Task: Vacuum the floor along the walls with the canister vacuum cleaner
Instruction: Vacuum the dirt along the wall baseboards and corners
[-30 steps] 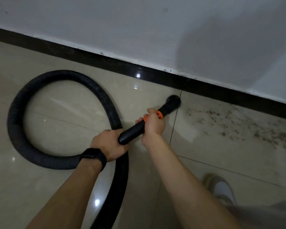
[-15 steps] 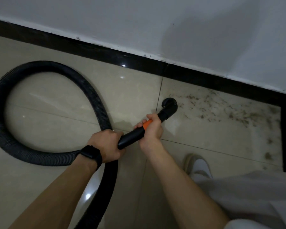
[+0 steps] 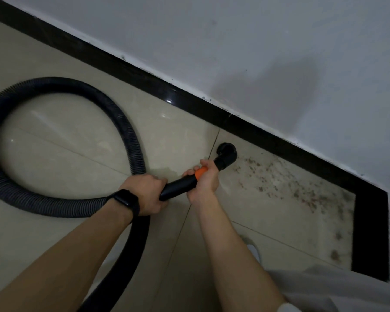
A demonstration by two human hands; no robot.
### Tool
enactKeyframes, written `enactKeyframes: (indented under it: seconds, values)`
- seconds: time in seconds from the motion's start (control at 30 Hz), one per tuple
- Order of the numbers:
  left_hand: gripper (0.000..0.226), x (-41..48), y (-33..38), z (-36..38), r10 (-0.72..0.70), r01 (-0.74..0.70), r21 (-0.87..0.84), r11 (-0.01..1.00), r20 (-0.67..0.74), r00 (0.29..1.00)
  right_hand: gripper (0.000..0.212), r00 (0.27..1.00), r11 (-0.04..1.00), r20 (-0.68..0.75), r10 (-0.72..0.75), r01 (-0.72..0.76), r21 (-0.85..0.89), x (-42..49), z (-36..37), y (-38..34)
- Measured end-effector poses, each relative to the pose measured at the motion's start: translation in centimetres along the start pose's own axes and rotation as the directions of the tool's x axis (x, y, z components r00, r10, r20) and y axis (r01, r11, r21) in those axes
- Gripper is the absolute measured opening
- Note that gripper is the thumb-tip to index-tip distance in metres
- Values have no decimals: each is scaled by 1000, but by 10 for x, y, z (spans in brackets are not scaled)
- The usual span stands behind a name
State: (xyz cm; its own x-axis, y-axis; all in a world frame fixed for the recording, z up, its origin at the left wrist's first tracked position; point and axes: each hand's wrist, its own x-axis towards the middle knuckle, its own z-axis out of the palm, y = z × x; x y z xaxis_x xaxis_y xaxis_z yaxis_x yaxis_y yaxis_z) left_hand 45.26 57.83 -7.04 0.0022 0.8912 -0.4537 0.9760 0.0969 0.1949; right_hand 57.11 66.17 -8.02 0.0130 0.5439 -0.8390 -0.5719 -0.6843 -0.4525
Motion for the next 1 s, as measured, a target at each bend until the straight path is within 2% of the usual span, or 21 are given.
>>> enactKeyframes:
  seconds: [0.13, 0.33, 0.5, 0.67, 0.8, 1.0]
  values:
    - [35, 7, 4, -2, 9, -9, -1, 1000, -59, 998, 10, 1000, 999, -15, -27, 27, -19, 6, 5, -11]
    - [56, 19, 10, -3, 20, -24, -27, 999, -126, 992, 13, 999, 998, -14, -41, 41, -40, 18, 16, -28]
    - [57, 24, 9, 2, 22, -34, -63, 997, -185, 982, 15, 999, 998, -11, -39, 38, -53, 27, 23, -36]
    - [51, 19, -4, 8, -76, 26, -252, 967, -190, 979, 15, 999, 997, -5, -32, 32, -74, 27, 36, -24]
    - [48, 10, -18, 11, -159, 91, -317, 944, -195, 968, 12, 999, 989, 2, -37, 37, -140, 24, 57, -8]
    - [51, 2, -39, 2, -301, 236, -400, 886, -108, 947, 15, 999, 966, 33, -34, 41, -254, 20, 84, 12]
